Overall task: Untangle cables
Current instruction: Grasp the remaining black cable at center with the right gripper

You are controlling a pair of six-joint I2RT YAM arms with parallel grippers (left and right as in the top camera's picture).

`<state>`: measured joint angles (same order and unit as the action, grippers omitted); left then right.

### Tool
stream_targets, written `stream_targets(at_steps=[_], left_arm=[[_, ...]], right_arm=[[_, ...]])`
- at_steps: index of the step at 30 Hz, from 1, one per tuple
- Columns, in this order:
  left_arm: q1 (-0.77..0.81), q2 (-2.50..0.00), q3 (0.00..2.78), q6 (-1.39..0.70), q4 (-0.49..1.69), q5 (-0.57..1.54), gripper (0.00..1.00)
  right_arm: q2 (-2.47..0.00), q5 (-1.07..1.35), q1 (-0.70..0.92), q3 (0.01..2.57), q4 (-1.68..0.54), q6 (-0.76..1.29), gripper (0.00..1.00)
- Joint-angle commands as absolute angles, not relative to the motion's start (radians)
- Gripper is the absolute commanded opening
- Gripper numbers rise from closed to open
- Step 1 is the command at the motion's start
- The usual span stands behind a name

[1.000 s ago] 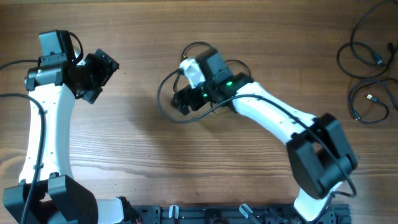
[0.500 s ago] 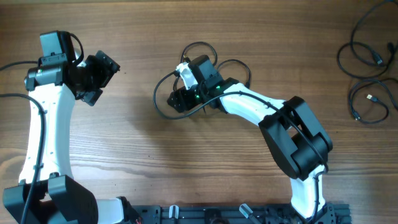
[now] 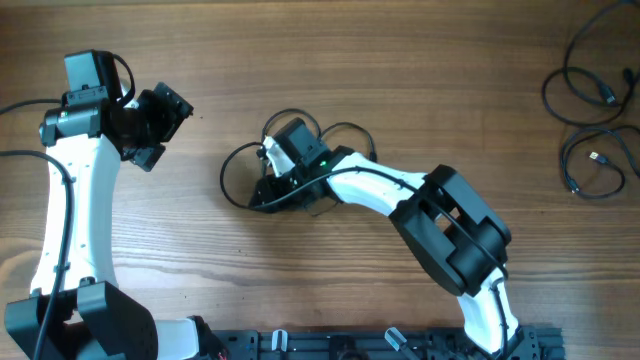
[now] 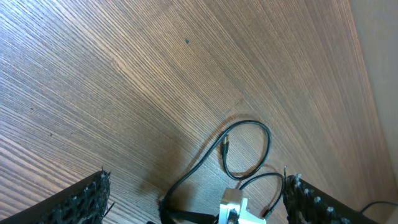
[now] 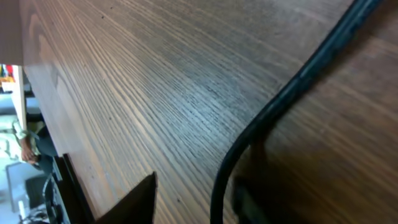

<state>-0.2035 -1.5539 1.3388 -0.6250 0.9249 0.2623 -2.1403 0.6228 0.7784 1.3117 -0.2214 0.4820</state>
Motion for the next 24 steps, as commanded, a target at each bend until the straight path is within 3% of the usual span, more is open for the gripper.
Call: stream_targets(at_steps=[1, 4, 8, 13, 15, 18, 20, 21, 24], left_arm=[[-0.205, -1.558, 1.34, -0.606, 0.929, 0.261, 0.91], [-0.205, -1.558, 1.34, -0.606, 0.93, 0.261, 0.91], [-0.205, -1.558, 1.34, -0.606, 0.933, 0.261, 0.91], [-0.205, -1.558, 1.34, -0.607, 0.933, 0.261, 0.92], [-0.205, -1.558, 1.34, -0.607, 0.933, 0.261, 0.92], [-0.205, -1.558, 1.34, -0.607, 0.932, 0.261, 0.92], [-0.205, -1.558, 1.34, -0.607, 0.929, 0.261, 0.92], [-0.205, -1.558, 1.34, -0.61, 0.925, 0.261, 0.92], [-0.205, -1.558, 1.34, -0.613, 0.91, 0.261, 0.92]], right_arm=[[-2.162, 0.573, 0.788, 1.316, -0.242, 0.545, 0.34], [-2.162, 0.595, 0.786, 1.316, -0.231, 0.598, 0.17], [-2.148, 0.746, 0.726, 1.317, -0.169, 0.603, 0.18], [-1.943, 0.846, 0.589, 1.317, -0.165, 0.574, 0.05], [-1.84, 0.795, 0.556, 1.317, -0.184, 0.476, 0.05], [-1.748, 0.602, 0.564, 1.317, -0.432, 0.416, 0.14], [-1.757, 0.559, 0.635, 1.316, -0.588, 0.345, 0.32], [-1.763, 0.5, 0.673, 1.316, -0.596, 0.293, 0.36], [-1.771, 0.151, 0.787, 1.317, -0.614, -0.141, 0.58]])
